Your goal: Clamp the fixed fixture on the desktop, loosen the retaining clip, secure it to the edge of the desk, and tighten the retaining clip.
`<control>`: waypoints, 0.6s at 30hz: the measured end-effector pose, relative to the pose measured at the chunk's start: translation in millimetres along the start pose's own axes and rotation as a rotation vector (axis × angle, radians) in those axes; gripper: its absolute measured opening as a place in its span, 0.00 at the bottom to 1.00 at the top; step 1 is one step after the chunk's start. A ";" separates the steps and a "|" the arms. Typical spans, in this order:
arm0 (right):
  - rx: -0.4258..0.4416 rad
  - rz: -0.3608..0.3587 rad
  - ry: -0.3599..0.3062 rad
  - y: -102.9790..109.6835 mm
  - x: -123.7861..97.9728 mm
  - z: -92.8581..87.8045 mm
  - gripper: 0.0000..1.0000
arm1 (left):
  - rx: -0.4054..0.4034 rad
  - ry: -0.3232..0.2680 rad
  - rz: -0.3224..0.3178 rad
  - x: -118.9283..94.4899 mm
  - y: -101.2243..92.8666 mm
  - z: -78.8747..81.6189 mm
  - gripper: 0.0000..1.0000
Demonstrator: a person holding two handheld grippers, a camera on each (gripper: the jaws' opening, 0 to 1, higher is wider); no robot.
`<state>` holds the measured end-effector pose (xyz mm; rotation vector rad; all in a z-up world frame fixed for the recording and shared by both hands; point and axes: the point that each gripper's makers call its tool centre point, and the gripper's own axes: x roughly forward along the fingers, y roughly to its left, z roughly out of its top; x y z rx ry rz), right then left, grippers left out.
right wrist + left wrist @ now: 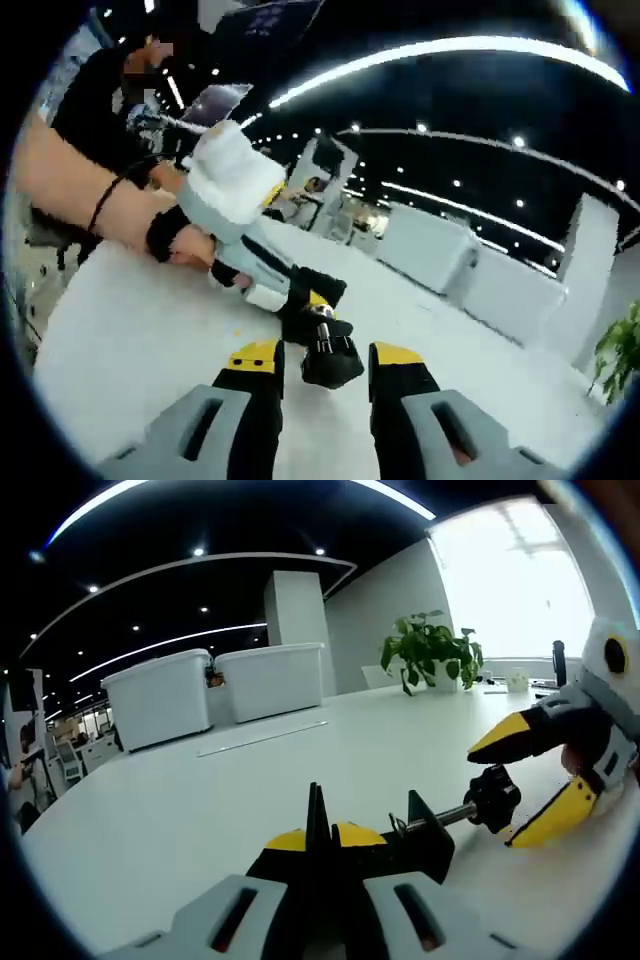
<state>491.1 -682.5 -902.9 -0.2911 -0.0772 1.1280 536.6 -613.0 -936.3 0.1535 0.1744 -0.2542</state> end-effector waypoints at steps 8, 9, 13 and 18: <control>0.313 0.062 0.037 -9.7 0.0 -8.0 0.31 | 0.002 0.000 0.002 -0.7 0.0 0.1 0.06; 0.345 0.071 0.044 -10.0 0.8 -8.8 0.30 | 0.002 0.001 0.003 1.1 1.7 0.4 0.06; 0.408 0.105 0.072 -9.7 3.0 -13.7 0.29 | 0.005 0.001 0.003 1.6 3.3 0.7 0.06; 0.425 0.128 0.081 2.5 2.8 -14.0 0.28 | 0.006 0.001 0.003 3.2 3.6 1.4 0.06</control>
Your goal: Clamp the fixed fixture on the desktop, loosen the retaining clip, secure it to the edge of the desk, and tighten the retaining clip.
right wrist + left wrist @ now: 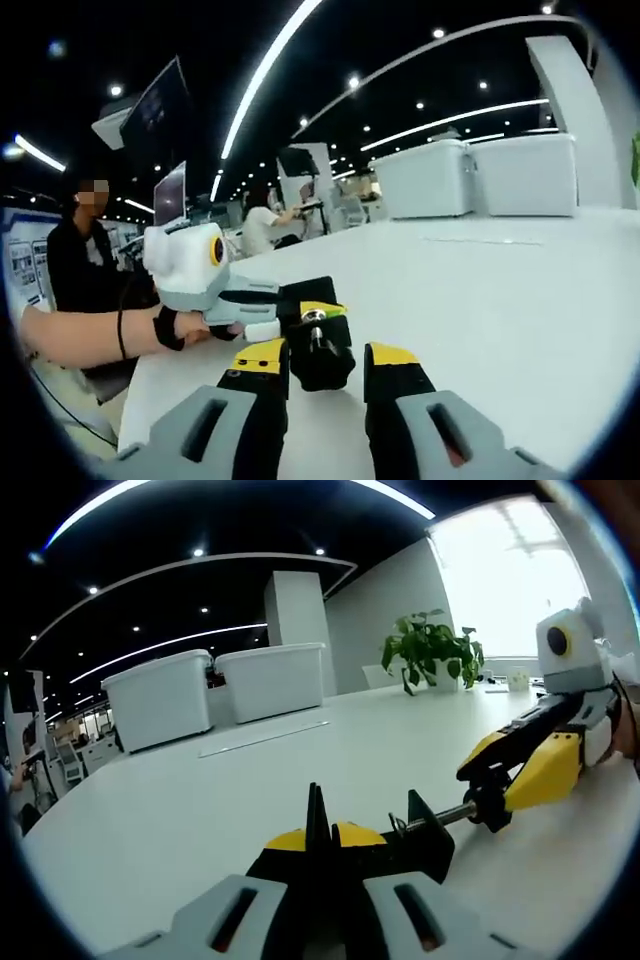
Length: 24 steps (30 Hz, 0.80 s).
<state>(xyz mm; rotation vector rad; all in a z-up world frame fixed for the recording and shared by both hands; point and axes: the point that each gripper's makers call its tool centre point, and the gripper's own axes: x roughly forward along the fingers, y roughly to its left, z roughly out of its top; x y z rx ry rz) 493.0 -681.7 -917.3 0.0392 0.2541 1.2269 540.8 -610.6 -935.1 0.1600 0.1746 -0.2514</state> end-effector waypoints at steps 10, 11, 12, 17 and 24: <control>-0.006 -0.017 0.039 9.5 3.1 -11.3 0.26 | 0.003 0.001 0.008 1.2 -0.3 0.1 0.06; -0.012 -0.018 0.038 11.0 2.6 -11.8 0.26 | 0.003 0.001 0.008 1.6 -0.2 0.1 0.06; -0.028 -0.023 0.034 10.7 2.3 -11.6 0.26 | 0.004 0.000 0.008 1.9 -0.2 0.1 0.06; -0.235 -0.078 0.004 15.6 -0.7 -10.6 0.26 | 0.007 0.000 0.010 2.5 -0.3 0.3 0.06; -0.392 -0.120 0.012 -2.4 10.8 -6.8 0.25 | 0.009 0.000 0.018 3.1 0.6 0.8 0.06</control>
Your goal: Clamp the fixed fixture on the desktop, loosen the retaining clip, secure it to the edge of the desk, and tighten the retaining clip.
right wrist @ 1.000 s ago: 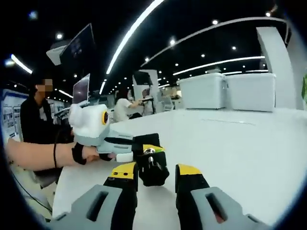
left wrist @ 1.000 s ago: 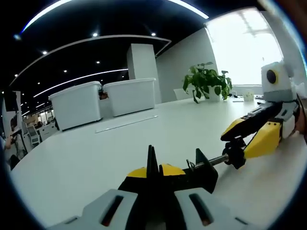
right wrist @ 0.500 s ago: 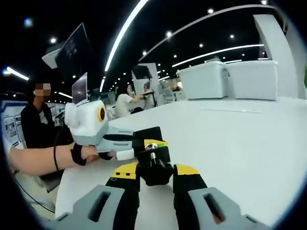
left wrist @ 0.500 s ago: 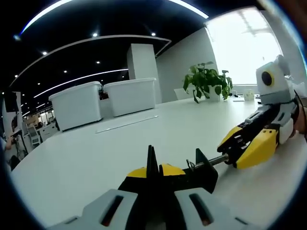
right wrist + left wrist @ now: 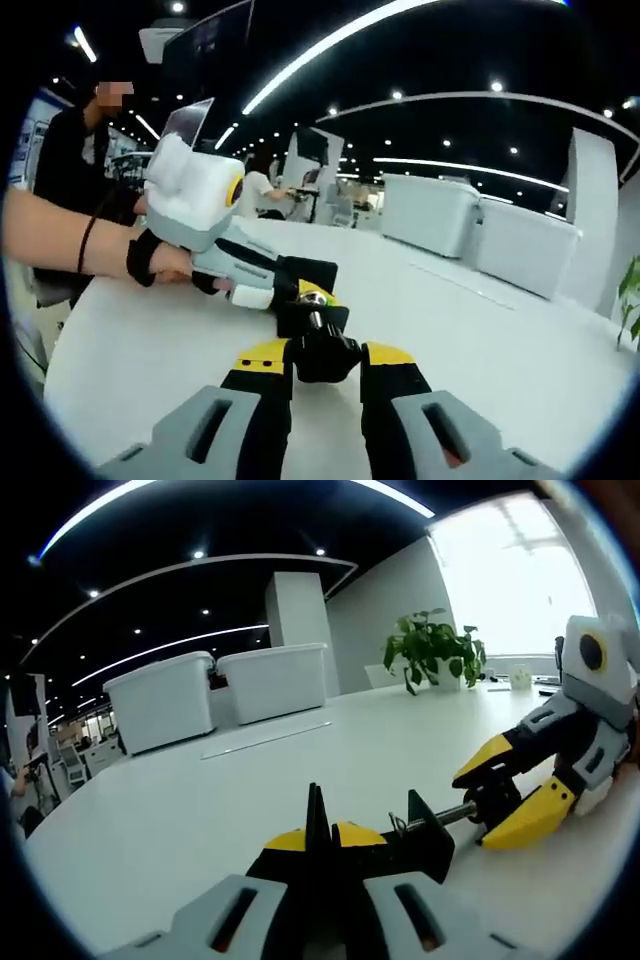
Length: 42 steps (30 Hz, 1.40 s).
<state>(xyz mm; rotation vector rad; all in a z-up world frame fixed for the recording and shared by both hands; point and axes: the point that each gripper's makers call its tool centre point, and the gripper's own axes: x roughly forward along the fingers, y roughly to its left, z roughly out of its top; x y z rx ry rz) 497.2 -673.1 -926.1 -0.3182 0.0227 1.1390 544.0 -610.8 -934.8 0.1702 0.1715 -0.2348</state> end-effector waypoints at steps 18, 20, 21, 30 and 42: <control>-0.143 -0.061 0.038 -14.5 8.5 -3.4 0.25 | 0.004 0.001 0.017 2.4 4.4 0.1 0.06; -0.156 -0.064 0.042 -14.7 9.7 -3.7 0.25 | 0.008 0.001 0.019 2.8 4.2 0.6 0.06; -0.167 -0.066 0.043 -14.7 10.3 -3.3 0.25 | 0.009 0.002 0.021 3.2 4.8 0.6 0.06; -0.329 -0.065 0.049 -12.5 9.2 2.2 0.25 | 0.001 0.010 0.043 -3.8 3.8 -1.6 0.07; -0.628 -0.080 0.094 -12.1 15.7 8.3 0.25 | -0.033 0.022 0.070 -0.7 12.5 -2.1 0.07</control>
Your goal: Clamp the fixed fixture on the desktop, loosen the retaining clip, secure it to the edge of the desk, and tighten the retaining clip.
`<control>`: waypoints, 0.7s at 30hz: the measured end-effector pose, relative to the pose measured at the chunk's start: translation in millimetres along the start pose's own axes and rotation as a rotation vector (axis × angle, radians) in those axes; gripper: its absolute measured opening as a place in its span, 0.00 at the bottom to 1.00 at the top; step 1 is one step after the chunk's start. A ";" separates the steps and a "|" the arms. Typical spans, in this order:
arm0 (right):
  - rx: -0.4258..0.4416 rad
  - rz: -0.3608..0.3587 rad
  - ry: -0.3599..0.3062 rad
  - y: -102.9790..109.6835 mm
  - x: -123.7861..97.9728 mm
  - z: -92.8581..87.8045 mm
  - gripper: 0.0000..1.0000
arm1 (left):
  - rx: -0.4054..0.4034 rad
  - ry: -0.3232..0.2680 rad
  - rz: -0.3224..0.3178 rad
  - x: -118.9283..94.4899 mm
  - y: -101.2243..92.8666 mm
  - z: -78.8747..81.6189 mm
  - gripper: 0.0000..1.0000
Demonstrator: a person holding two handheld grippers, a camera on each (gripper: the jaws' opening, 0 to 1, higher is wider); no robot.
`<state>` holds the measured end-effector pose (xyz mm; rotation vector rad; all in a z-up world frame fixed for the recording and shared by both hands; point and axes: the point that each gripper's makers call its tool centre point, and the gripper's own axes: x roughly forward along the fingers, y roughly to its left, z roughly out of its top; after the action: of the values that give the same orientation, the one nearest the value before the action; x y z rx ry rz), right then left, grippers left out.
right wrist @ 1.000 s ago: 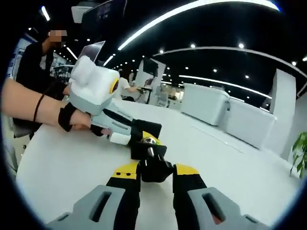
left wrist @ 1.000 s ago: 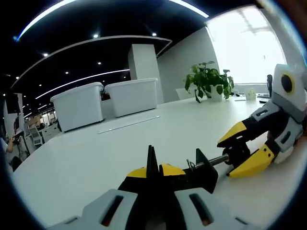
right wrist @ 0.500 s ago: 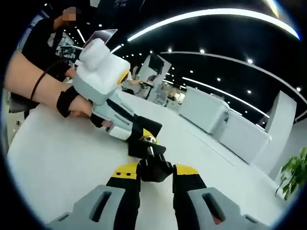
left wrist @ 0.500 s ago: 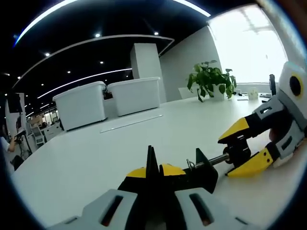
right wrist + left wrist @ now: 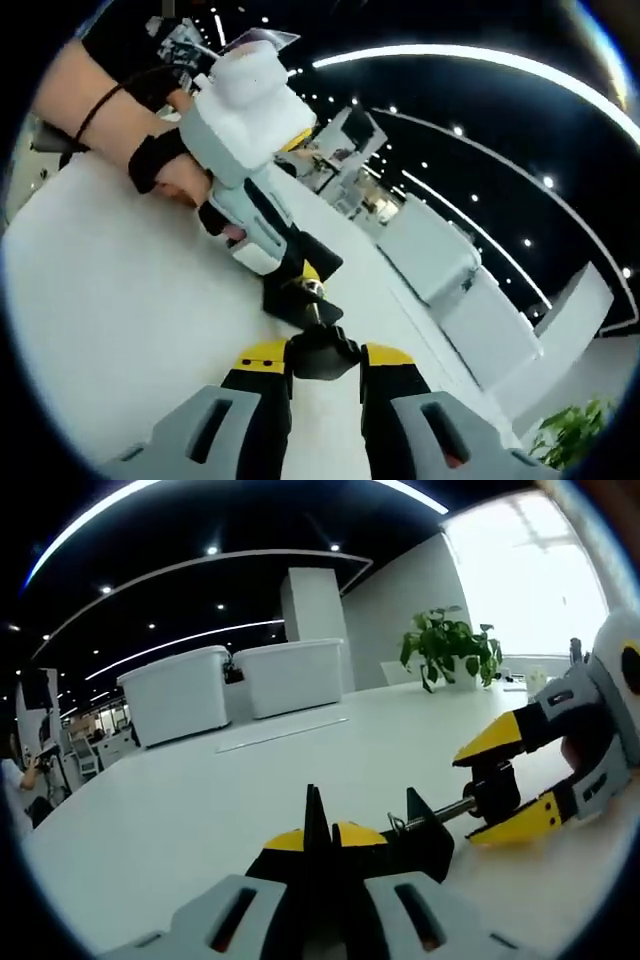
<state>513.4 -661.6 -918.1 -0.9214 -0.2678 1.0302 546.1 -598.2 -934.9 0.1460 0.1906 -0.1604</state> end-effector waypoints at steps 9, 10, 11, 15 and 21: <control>-0.036 -0.034 -0.048 -1.2 -3.2 1.7 0.25 | 0.000 -0.004 0.002 -0.4 -1.9 -1.1 0.07; 0.011 -0.040 -0.055 -1.3 -3.4 0.9 0.25 | 0.001 -0.005 0.002 -0.4 -2.1 -1.1 0.07; 0.074 -0.042 -0.056 -1.6 -3.5 -1.0 0.25 | 0.003 -0.005 0.001 0.4 -0.3 -1.7 0.07; 0.365 0.030 -0.080 4.9 -2.2 -4.0 0.28 | 0.052 -0.013 0.010 -1.9 -0.6 -3.5 0.07; 0.640 0.095 -0.086 2.8 -0.2 -6.6 0.43 | 0.041 -0.012 0.008 -9.8 -4.6 -3.2 0.07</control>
<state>515.5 -664.7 -924.2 -0.3131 0.0425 1.1483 535.3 -600.8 -936.6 0.1870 0.1752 -0.1577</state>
